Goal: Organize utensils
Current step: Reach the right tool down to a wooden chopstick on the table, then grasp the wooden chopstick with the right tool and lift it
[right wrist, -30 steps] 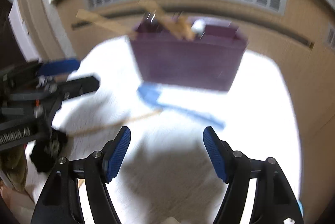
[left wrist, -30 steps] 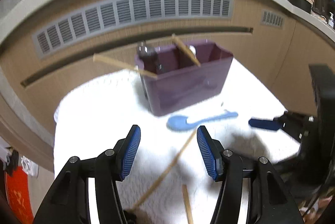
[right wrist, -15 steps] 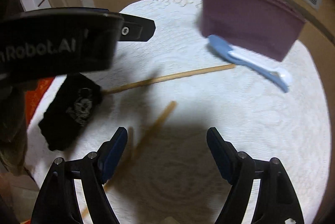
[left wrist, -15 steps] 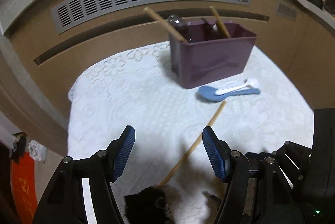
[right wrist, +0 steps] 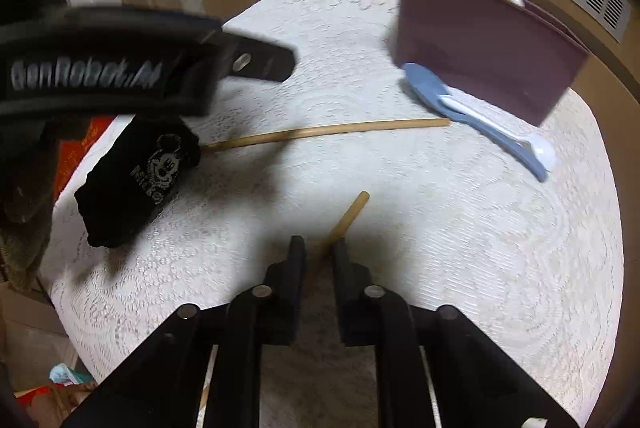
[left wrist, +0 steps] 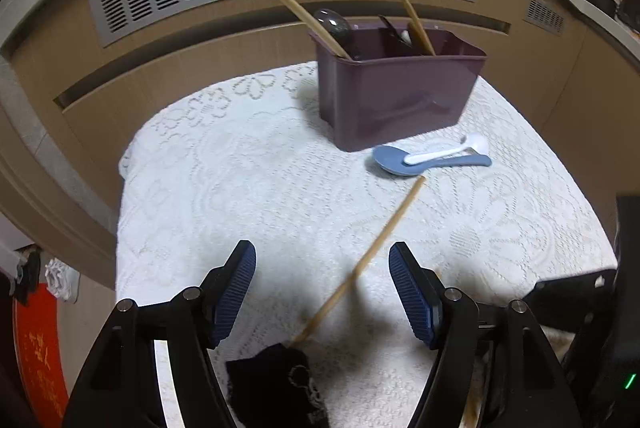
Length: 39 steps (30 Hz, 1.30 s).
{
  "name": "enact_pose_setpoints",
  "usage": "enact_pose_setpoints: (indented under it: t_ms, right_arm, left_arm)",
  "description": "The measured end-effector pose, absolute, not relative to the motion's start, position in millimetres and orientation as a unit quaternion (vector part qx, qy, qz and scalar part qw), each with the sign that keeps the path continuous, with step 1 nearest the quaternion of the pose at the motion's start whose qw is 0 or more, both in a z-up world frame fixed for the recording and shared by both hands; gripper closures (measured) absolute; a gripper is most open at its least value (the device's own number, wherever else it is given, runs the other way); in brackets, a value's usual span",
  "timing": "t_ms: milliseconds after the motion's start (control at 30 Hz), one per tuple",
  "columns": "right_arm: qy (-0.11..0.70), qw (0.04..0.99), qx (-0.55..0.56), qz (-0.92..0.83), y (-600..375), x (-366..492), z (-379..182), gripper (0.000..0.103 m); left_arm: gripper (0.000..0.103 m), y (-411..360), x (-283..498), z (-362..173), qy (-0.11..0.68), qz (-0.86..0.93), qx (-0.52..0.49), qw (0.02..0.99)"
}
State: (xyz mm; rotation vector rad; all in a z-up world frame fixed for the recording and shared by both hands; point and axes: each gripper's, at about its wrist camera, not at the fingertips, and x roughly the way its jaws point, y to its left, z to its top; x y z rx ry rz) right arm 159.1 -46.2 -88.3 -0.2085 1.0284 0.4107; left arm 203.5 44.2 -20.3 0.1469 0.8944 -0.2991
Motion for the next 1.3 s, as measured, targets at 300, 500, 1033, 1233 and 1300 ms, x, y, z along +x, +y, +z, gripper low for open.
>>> enact_pose_setpoints:
  t_ms: [300, 500, 1033, 1233, 1300]
  right_arm:
    - [0.505, 0.852, -0.034, 0.133, -119, 173, -86, 0.098]
    - [0.53, 0.823, -0.027, 0.205, -95, 156, -86, 0.091]
    - [0.52, 0.824, -0.106, 0.196, 1, 169, -94, 0.086]
    - [0.516, 0.833, -0.081, 0.182, -51, 163, -78, 0.096]
    - [0.517, 0.839, -0.06, 0.161, -79, 169, -75, 0.096]
  left_arm:
    - [0.033, 29, 210, -33, 0.457, -0.205, 0.101, 0.86]
    - [0.033, 49, 235, -40, 0.486, -0.162, 0.078, 0.855]
    - [0.032, 77, 228, -33, 0.478, -0.141, 0.065, 0.864]
    - [0.032, 54, 223, -36, 0.481, -0.159, 0.089, 0.857]
    - [0.032, 41, 219, -39, 0.486, -0.182, 0.107, 0.848]
